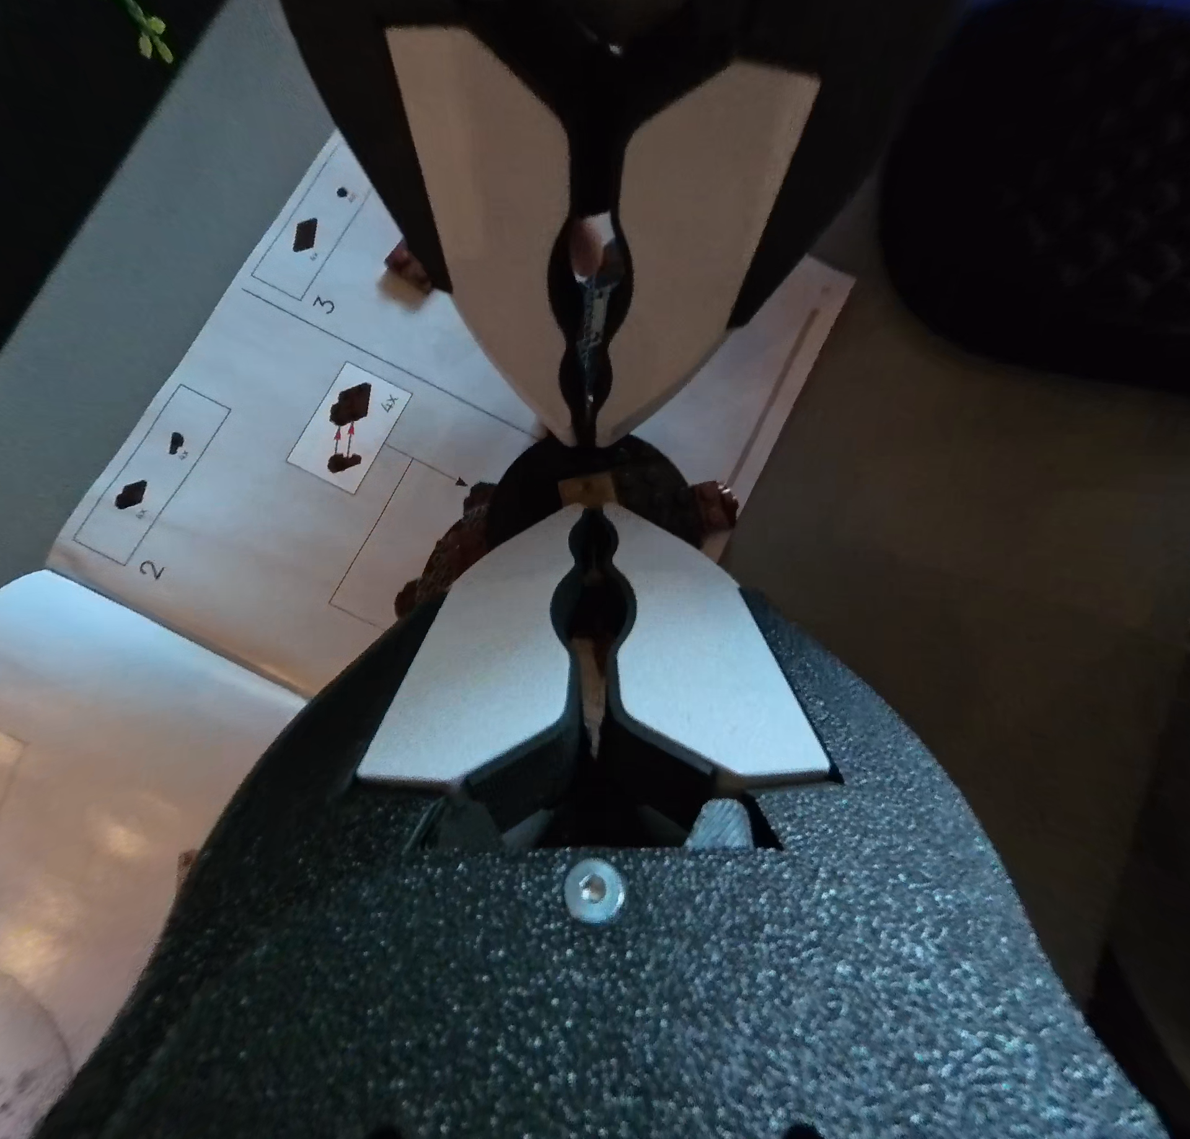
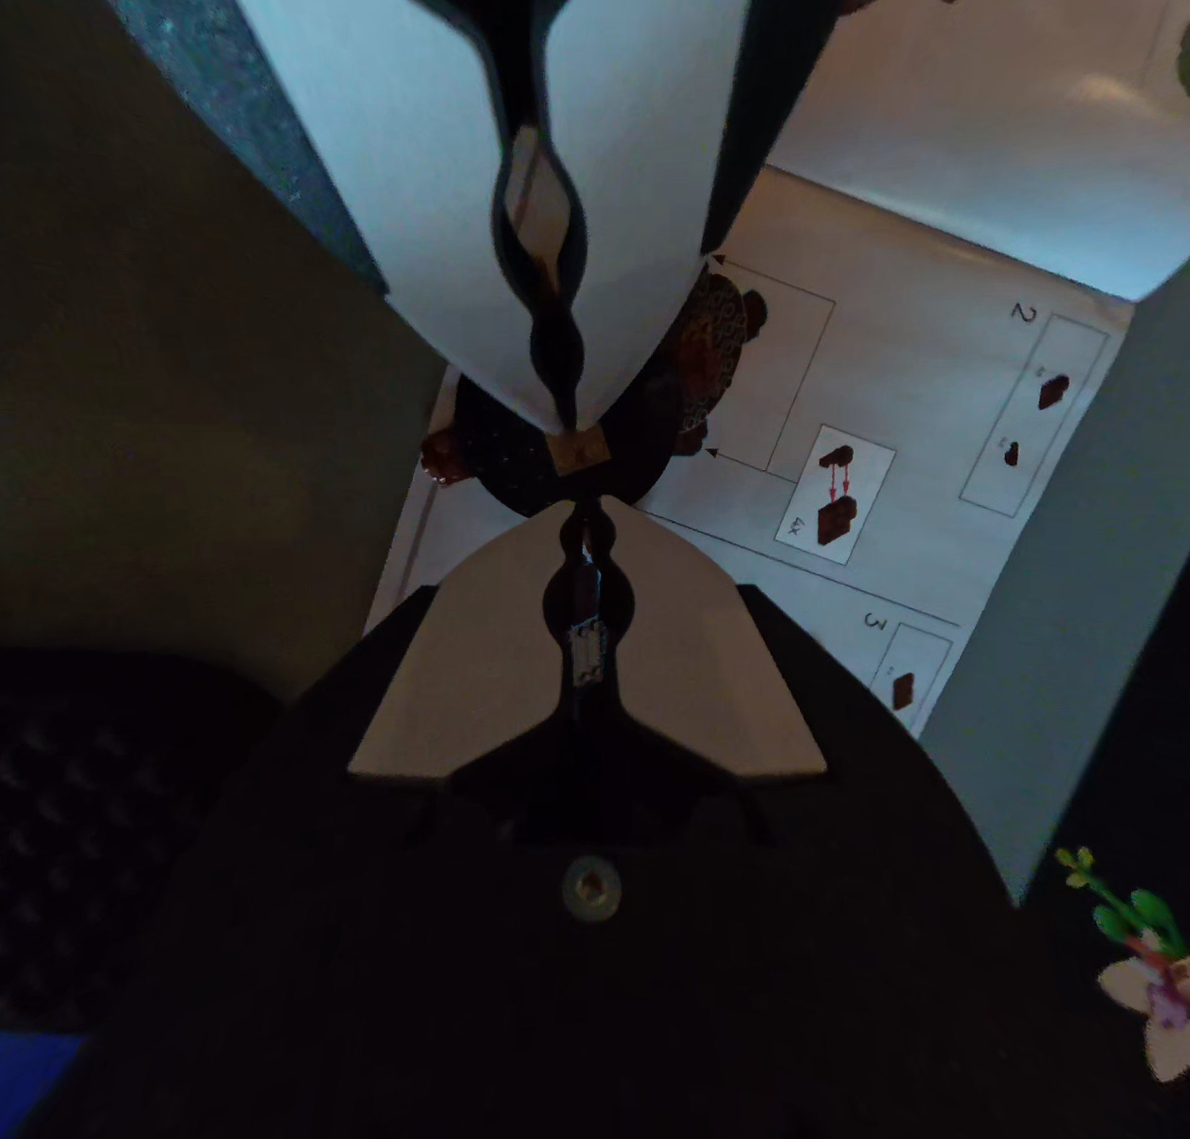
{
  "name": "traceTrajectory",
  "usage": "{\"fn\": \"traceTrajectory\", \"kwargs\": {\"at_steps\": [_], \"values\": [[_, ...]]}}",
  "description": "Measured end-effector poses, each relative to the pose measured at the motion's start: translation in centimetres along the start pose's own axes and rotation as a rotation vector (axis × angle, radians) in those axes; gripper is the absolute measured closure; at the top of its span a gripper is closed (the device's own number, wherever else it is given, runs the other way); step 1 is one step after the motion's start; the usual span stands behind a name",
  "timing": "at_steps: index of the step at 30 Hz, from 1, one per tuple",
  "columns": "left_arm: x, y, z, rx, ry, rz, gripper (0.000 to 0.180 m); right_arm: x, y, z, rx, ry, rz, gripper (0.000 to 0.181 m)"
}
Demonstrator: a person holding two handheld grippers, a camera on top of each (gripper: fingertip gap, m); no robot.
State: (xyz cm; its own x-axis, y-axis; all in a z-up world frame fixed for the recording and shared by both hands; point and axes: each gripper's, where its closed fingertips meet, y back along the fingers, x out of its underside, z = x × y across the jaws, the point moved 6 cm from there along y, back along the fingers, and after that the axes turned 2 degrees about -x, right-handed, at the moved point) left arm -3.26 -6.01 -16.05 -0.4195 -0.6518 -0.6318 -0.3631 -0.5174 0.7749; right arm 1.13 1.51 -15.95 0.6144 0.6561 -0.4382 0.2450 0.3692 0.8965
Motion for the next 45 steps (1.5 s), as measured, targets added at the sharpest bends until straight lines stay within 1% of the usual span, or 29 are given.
{"fn": "traceTrajectory", "kwargs": {"at_steps": [2,4,5,7,8,11,12,16,20,23,25,27,32,33,34,35,36,38,39,40,42,45], "values": [[-0.2,-0.1,-0.1,-0.004,-0.005,-0.007,0.18,0.2,0.0,0.2,0.03,0.032,-0.031,0.179],[-0.1,-0.2,-0.1,0.003,0.013,-0.019,0.18,0.7,0.1,0.5,0.066,0.074,-0.117,0.18],[-0.1,-0.1,-0.1,0.009,0.03,-0.027,0.18,1.0,0.6,0.4,0.101,0.061,-0.167,0.18],[0.0,-0.2,0.0,0.015,0.046,-0.041,0.18,0.7,2.7,0.3,0.138,-0.006,-0.364,0.181],[0.0,-0.2,0.0,0.016,0.043,-0.04,0.18,0.8,3.4,0.4,0.151,-0.024,-0.396,0.181],[0.0,-0.2,0.0,0.014,0.035,-0.034,0.18,1.2,2.6,0.8,0.144,0.001,-0.28,0.181],[0.0,-0.2,0.0,0.014,0.037,-0.037,0.18,1.0,2.0,0.8,0.136,0.003,-0.266,0.181],[0.0,-0.1,0.0,0.017,0.053,-0.053,0.18,0.8,0.5,0.3,0.12,-0.015,-0.265,0.181],[0.1,-0.1,0.1,0.029,0.063,-0.059,0.18,1.1,0.2,0.3,0.09,-0.051,-0.227,0.181],[0.2,-0.2,0.2,0.038,0.074,-0.067,0.18,0.9,-0.1,0.7,0.029,-0.065,-0.227,0.181],[0.3,-0.2,0.2,0.036,0.077,-0.08,0.18,0.8,-0.1,0.8,0.053,-0.039,-0.216,0.181],[0.3,-0.1,0.1,0.03,0.073,-0.081,0.18,0.8,-0.1,0.8,0.055,-0.061,-0.215,0.181],[0.2,-0.2,0.1,0.029,0.068,-0.079,0.18,1.2,-0.2,0.7,0.001,-0.171,-0.262,0.181],[0.2,-0.2,0.1,0.029,0.068,-0.08,0.18,1.1,-0.2,0.7,0.015,-0.158,-0.26,0.181],[0.3,0.0,0.1,0.034,0.076,-0.083,0.18,1.0,-0.2,0.9,0.048,-0.098,-0.255,0.181],[-0.1,0.6,0.0,0.038,0.093,-0.12,0.18,1.1,-0.1,1.1,0.08,-0.052,-0.262,0.181],[-0.5,1.7,0.1,0.041,0.118,-0.187,0.177,1.0,0.3,1.1,0.11,-0.063,-0.311,0.181],[-0.7,4.3,0.7,0.03,0.182,-0.305,0.174,0.6,2.7,1.1,0.157,-0.152,-0.529,0.178],[-0.2,5.5,1.0,0.012,0.212,-0.339,0.173,0.9,3.9,1.2,0.188,-0.19,-0.618,0.177],[0.4,6.5,1.3,-0.017,0.241,-0.352,0.173,1.4,4.6,1.3,0.222,-0.215,-0.658,0.177],[1.9,7.7,1.4,-0.069,0.298,-0.378,0.172,2.5,4.7,1.9,0.289,-0.232,-0.627,0.175],[3.4,7.1,0.3,-0.058,0.362,-0.399,0.166,2.9,2.8,3.0,0.319,-0.22,-0.524,0.167]]}}
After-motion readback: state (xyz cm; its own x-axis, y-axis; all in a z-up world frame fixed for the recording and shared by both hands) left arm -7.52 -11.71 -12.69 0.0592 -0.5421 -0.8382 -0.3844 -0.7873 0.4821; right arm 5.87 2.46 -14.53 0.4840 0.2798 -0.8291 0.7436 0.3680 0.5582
